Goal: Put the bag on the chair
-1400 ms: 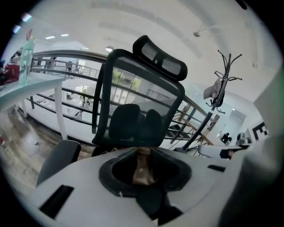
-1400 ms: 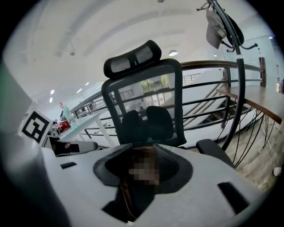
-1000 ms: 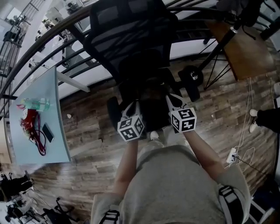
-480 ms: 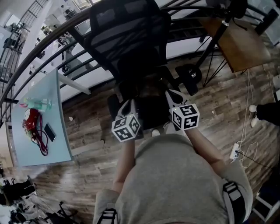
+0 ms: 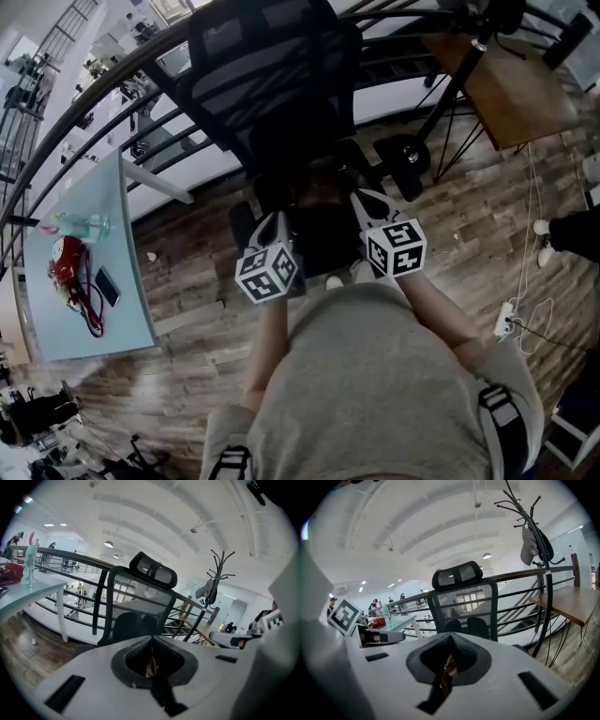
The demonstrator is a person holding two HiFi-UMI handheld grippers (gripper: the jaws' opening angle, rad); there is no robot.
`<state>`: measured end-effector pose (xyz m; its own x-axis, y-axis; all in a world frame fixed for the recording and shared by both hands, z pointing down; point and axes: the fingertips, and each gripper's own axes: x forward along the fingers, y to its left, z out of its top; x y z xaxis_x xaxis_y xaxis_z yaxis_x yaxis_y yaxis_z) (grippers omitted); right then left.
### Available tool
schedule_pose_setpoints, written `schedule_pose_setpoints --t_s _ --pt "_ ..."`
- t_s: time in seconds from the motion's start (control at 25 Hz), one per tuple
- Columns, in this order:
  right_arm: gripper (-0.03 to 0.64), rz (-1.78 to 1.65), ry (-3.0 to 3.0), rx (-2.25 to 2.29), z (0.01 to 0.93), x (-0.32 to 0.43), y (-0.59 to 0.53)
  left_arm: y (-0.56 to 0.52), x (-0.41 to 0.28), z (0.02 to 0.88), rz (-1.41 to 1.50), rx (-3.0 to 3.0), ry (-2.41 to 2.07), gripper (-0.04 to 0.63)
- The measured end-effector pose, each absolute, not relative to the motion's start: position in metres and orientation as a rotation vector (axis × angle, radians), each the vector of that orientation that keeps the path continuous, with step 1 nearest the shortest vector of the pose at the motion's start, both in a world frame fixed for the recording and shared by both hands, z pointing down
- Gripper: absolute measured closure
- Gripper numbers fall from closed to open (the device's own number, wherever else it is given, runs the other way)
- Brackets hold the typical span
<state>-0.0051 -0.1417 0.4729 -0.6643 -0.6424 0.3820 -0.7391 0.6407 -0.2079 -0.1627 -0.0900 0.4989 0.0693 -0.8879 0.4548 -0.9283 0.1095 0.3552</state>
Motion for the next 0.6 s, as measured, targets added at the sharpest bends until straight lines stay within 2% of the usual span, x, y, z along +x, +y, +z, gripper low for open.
schedule_pose_setpoints --t_s 0.6 --pt "0.614 0.475 -2.61 1.087 0.4641 -0.0104 -0.143 -0.0923 -0.1649 0.4975 0.073 1.758 -1.797 0.588"
